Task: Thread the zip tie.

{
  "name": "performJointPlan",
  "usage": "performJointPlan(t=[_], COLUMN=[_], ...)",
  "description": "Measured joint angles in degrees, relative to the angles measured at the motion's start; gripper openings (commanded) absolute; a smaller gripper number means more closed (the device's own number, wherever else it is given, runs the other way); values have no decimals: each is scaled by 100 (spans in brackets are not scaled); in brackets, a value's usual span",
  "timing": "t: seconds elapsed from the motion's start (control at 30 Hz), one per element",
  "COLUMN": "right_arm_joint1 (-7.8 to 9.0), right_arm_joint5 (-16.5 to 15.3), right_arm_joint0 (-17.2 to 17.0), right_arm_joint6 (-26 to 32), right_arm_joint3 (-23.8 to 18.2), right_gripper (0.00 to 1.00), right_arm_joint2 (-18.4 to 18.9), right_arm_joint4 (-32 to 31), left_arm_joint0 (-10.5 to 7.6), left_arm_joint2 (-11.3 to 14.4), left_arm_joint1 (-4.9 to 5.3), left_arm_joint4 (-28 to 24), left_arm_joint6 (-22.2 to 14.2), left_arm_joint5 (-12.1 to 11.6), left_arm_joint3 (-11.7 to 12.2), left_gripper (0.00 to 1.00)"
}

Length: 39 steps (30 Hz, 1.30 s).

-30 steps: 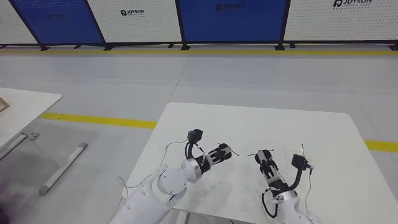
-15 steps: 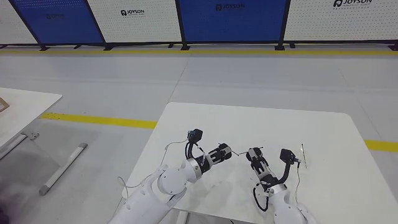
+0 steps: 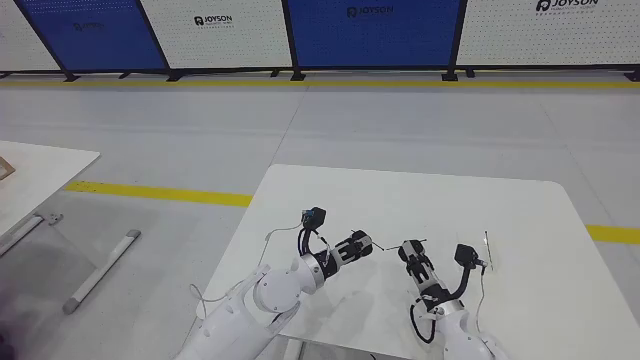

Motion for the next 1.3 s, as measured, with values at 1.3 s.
performJointPlan(t=[1.3], right_arm_joint1=[-167], right_arm_joint5=[-93], right_arm_joint0=[-34], right_arm_joint6=[50], right_arm_joint3=[72], right_gripper=[0], right_arm_joint2=[104], right_arm_joint4=[-41], left_arm_joint0=[0], left_arm_joint2=[0], left_arm_joint1=[0], left_arm_joint4=[0], left_arm_joint6=[0], left_arm_joint5=[0], left_arm_joint3=[0], left_gripper=[0])
